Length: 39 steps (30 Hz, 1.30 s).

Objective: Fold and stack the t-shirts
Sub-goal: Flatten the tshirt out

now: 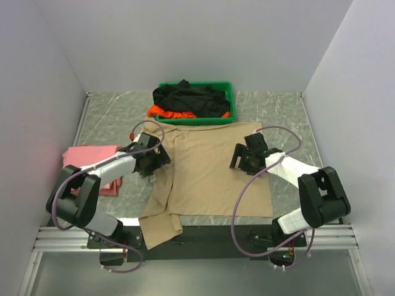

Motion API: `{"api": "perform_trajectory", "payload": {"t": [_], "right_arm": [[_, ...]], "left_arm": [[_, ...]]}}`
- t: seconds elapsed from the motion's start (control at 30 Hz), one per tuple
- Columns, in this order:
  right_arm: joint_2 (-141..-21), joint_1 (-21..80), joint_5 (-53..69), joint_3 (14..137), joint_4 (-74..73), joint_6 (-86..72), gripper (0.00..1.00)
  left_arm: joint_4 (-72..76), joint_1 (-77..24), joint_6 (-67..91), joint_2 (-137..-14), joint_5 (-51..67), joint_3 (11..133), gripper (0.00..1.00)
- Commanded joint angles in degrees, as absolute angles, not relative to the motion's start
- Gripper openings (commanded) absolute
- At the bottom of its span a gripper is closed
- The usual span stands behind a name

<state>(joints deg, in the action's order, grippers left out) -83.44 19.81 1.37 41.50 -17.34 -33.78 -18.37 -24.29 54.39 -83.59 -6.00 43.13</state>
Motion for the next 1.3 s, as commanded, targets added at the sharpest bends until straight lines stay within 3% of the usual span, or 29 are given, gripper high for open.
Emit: {"api": "perform_trajectory", "payload": {"t": [0.0,0.27,0.73,0.97,1.13,1.27], "right_arm": [[-84.6,16.3,-1.7,39.8,-19.6,-32.7,0.89],[-83.7,8.3,1.1,38.0,-19.3,-30.3,0.82],[-85.7,4.9,-3.8,43.1,-23.5,-28.6,0.86],[-80.6,4.9,-0.2,46.1,-24.9,-27.2,0.87],[-73.3,5.0,7.5,47.2,-23.6,-24.7,0.87],[-74.2,5.4,10.0,50.4,-21.6,-23.5,0.88]], "left_arm": [[-18.4,-22.7,54.7,-87.4,-9.7,45.3,0.99],[-21.2,-12.0,53.2,-86.8,-12.4,43.8,0.99],[-27.7,-3.8,51.6,-95.1,-20.0,57.2,0.99],[-26.0,-4.8,46.2,-86.0,-13.5,58.5,0.99],[-27.3,-10.4,46.0,-77.8,-13.4,57.2,0.99],[-24.6,-14.9,46.3,-74.8,-9.9,53.5,0.99]]}}
